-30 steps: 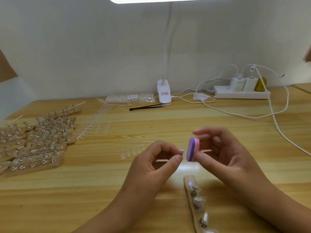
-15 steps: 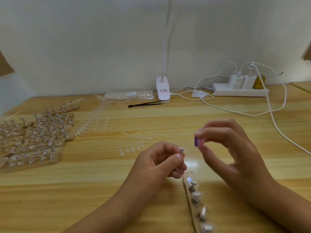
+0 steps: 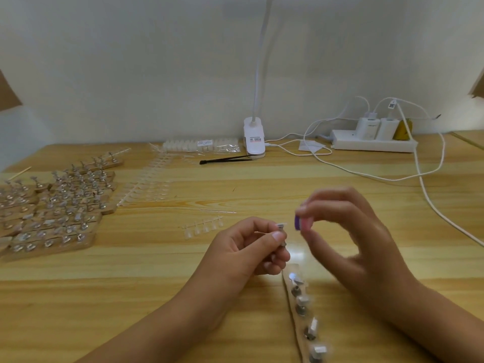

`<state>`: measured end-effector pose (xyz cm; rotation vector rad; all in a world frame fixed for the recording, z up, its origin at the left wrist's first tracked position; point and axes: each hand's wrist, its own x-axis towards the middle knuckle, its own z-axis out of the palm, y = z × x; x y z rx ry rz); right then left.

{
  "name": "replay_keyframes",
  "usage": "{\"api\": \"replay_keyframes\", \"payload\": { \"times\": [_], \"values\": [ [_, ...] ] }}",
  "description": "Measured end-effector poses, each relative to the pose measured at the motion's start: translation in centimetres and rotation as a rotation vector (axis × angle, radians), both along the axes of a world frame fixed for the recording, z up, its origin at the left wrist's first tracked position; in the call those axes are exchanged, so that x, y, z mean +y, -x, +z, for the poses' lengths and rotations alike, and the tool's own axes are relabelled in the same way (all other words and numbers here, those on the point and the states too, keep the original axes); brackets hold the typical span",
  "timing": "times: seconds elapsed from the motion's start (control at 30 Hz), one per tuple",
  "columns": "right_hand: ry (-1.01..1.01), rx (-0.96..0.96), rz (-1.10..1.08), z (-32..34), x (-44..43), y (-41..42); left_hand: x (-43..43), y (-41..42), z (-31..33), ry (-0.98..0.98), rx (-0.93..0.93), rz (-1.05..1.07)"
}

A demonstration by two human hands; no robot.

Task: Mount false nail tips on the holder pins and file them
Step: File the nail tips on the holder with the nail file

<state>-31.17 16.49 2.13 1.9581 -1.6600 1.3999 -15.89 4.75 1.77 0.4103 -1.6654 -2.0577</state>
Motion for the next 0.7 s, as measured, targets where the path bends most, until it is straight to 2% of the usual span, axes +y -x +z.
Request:
{"api": "replay_keyframes", "payload": {
  "times": [0.1, 0.2, 0.33, 0.5, 0.57, 0.67, 0.7],
  "values": [
    [-0.018, 0.039, -0.005, -0.2, -0.1, 0.0, 0.1, -0.1, 0.0, 0.01, -0.012, -0.03],
    [-0.021, -0.098, 0.019, -0.2, -0.1, 0.0, 0.2, -0.1, 0.1, 0.01, -0.018, -0.051],
    [-0.036, -0.046, 0.046, -0.2, 0.0, -0.4, 0.2, -0.2, 0.1, 0.012, -0.006, -0.061],
    [-0.075, -0.297, -0.081, 0.2, 0.0, 1.1, 0.2, -0.1, 0.0, 0.083, 0.015, 0.043],
    [-0.22, -0.234, -0.198, 0.1, 0.3, 2.6, -0.1, -0.2, -0.1, 0.089, 0.049, 0.114],
    [-0.512, 0.03, -0.392, -0.6, 0.6, 5.0, -0.9, -0.3, -0.1, 0.038, 0.105, 0.254],
    [-0.569, 0.05, -0.431, -0.9, 0.7, 5.5, -1.2, -0.4, -0.1, 0.024, 0.116, 0.297]
  ]
}}
